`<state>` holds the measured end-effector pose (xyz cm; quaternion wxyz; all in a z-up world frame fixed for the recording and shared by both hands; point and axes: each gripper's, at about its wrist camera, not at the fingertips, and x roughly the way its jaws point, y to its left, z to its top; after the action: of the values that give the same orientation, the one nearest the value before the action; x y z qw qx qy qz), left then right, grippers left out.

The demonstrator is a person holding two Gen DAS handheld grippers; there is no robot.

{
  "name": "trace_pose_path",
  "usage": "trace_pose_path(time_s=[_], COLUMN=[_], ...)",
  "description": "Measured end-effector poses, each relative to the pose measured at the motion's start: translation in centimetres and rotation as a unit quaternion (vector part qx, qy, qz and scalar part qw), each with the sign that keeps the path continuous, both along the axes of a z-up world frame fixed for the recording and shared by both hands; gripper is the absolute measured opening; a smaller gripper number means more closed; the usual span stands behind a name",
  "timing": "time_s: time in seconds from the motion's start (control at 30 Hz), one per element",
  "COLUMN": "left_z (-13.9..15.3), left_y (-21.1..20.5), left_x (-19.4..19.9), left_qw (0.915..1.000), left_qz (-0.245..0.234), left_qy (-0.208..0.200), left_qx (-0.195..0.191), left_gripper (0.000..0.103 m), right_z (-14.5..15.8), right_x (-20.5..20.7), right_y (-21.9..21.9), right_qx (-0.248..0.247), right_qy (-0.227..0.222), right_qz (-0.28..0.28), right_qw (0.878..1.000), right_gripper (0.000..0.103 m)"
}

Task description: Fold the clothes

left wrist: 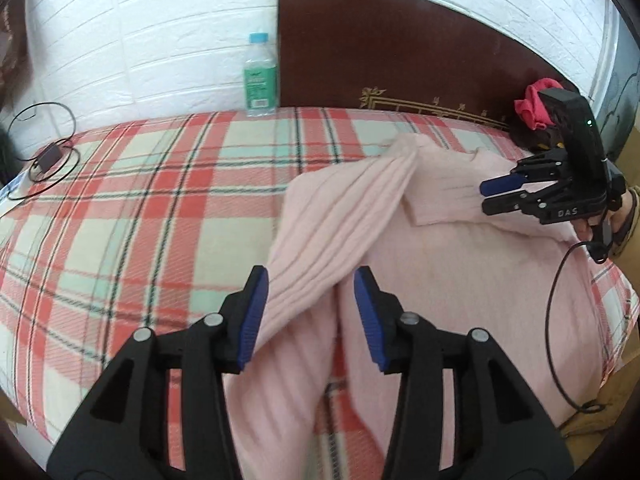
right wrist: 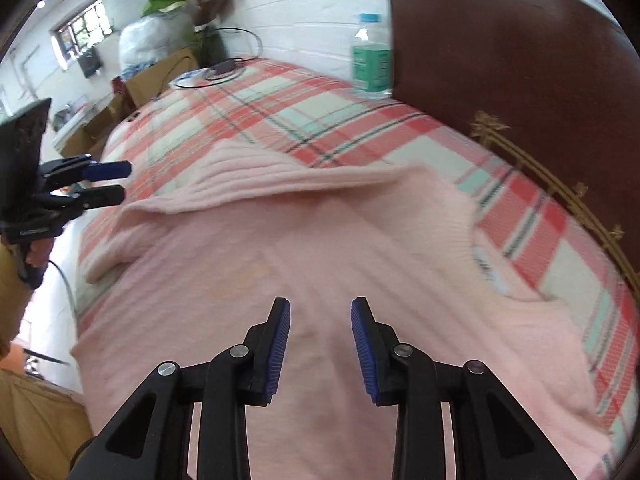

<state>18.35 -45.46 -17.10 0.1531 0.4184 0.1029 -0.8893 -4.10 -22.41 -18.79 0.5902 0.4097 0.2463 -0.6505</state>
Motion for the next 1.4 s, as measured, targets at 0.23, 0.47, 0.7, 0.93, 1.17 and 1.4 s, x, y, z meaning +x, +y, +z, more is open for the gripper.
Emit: trace_pose_path(time_s=[0.23,0.47,0.7,0.93,1.17,1.4], left_z=[-2.6,-4.7,-5.5,-2.2,-1.5,-1.0], left_y=[-1.9,-1.6,-2.1,-3.3,-3.4,-3.4], left_x=[5.7,6.9,5.7,5.4,3.7,2.5], left_qw=[0.9981,0.9971,0.9932,0.9792,0.9748,0.9730], left_qz=[0.024,0.008,0.006,0.004,-0.003,-0.009], left_qy=[-0.056,-0.045,-0.025,0.028,0.027,0.028], left_qx=[-0.008,0.061,0.113,0.201,0.221,0.229], left_gripper=[0.047,0.047,0.012,0.009,0.009,0.009], right_z=[-1.2,-1.8,-1.6,-0.5,-1.0,-3.3], right_x=[5.9,10.2,13.4,18.4,23.4,27.1], right_y=[-2.8,-5.4,-6.2,-5.6,-6.6,-8.5], right_qx=[-0.021,-0.034,-0.045,-0.076,-0.121,-0.094], right_qy=[-0.081,-0.129,-0.137,-0.031,0.018,0.152], right_qz=[0.042,0.060,0.065,0.082,0.026,-0.010], right_qw=[0.996,0.989,0.987,0.993,0.992,0.984], right_gripper=[0.039,0.042,0.044,0.051,0.081,0.082])
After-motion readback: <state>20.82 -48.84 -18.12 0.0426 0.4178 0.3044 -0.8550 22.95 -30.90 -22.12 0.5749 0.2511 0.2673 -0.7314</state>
